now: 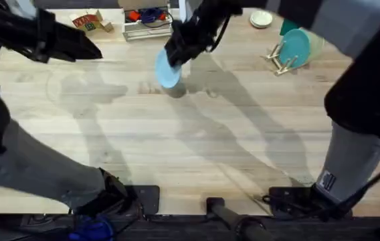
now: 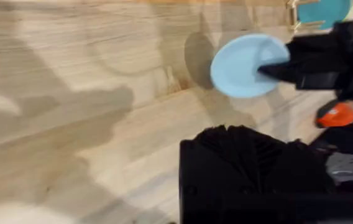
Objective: Pick up the plates from the table one by one and place each into a slot on the dish rack.
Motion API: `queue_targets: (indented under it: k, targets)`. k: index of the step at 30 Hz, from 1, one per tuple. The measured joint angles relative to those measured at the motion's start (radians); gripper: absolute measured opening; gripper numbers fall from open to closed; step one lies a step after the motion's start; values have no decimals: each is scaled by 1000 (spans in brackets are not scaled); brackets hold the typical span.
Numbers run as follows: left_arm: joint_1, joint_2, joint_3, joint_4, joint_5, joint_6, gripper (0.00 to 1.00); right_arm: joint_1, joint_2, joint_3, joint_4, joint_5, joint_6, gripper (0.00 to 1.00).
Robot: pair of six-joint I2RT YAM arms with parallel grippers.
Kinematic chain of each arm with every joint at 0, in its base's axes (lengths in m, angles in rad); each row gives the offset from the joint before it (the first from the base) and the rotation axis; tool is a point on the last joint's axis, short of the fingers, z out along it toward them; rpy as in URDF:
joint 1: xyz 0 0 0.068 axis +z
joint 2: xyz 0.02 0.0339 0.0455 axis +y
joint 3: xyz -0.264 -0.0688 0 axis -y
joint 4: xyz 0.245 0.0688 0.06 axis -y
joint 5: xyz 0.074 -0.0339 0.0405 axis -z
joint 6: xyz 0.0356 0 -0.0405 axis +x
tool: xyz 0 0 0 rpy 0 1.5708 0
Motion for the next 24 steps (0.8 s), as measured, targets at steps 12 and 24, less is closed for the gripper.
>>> queue_targets:
  k: [12, 24]
  targets:
    - [-152, -374, 0, -11, -252, -173, 40, 0, -117, 141, -290, 286, -228, 31]
    - [-260, -578, 0, -27, -502, -355, 40, -65, -344, 145, -398, 402, -385, 31]
